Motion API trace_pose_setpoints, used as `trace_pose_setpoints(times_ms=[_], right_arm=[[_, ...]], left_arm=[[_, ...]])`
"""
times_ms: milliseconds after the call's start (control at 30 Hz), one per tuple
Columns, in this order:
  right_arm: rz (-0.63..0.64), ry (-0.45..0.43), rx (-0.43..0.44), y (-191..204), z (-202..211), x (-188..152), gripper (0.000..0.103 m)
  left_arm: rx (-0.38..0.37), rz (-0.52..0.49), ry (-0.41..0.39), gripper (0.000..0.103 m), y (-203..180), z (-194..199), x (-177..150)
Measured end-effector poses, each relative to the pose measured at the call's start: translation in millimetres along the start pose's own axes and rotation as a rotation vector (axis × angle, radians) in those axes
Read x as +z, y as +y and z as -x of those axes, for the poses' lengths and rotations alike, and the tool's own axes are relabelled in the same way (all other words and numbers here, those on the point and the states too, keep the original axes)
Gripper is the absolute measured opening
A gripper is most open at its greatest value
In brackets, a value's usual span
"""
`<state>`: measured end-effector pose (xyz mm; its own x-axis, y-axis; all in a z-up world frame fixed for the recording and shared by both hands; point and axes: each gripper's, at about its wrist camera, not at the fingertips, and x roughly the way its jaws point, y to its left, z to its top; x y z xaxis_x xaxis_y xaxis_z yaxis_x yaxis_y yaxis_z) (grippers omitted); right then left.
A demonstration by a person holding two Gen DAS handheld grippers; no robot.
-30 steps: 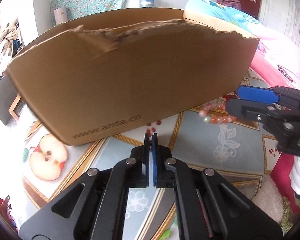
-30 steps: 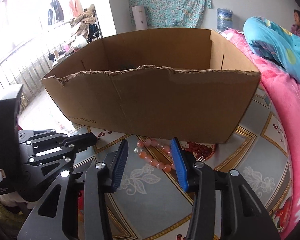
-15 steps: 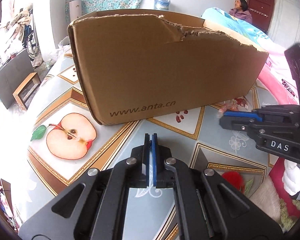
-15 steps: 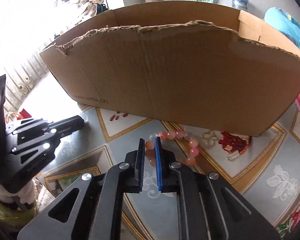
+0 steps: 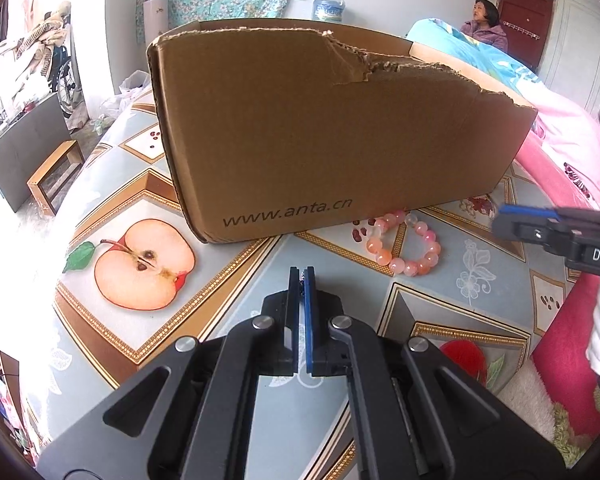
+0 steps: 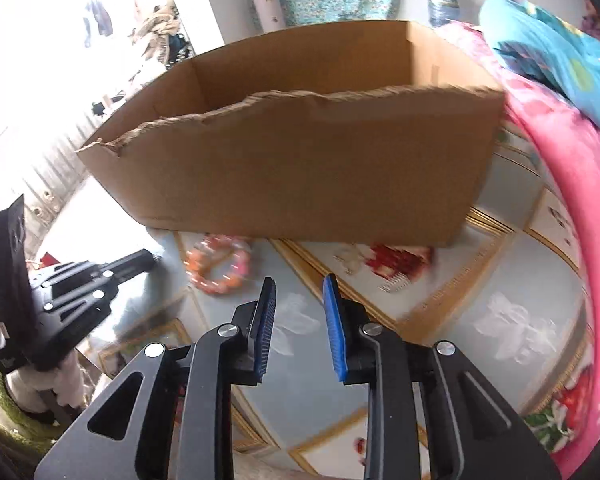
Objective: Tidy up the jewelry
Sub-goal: 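Grasp a small gold charm beside the red pendant with the right tool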
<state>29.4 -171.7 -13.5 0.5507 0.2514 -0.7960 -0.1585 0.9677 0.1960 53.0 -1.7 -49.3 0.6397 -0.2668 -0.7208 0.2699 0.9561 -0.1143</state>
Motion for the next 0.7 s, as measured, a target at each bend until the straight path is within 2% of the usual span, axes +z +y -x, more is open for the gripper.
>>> trace_pose_setpoints(times_ms=[167,367,600,700], right_arm=[[-0.04,0.008,-0.079,-27.9,-0.9,-2.8,0.025],[0.062,-0.028,-0.147,-25.1,-8.9,10.4,0.025],[0.116,-0.008,-0.152,-35.1,-21.2,13.2,0.025],[0.102,-0.002,-0.128,-36.6,-23.5,16.6,0.024]], left_arm=[[0.005,-0.01,0.002,0.001,0.5,0.8,-0.9],[0.017,-0.009,0.001,0.001,-2.9,0.3,-1.0],[0.023,-0.016,0.003,0.001,-4.1,-0.3,-0.7],[0.02,-0.018,0.003,0.001,-3.8,-0.4,-0.8]])
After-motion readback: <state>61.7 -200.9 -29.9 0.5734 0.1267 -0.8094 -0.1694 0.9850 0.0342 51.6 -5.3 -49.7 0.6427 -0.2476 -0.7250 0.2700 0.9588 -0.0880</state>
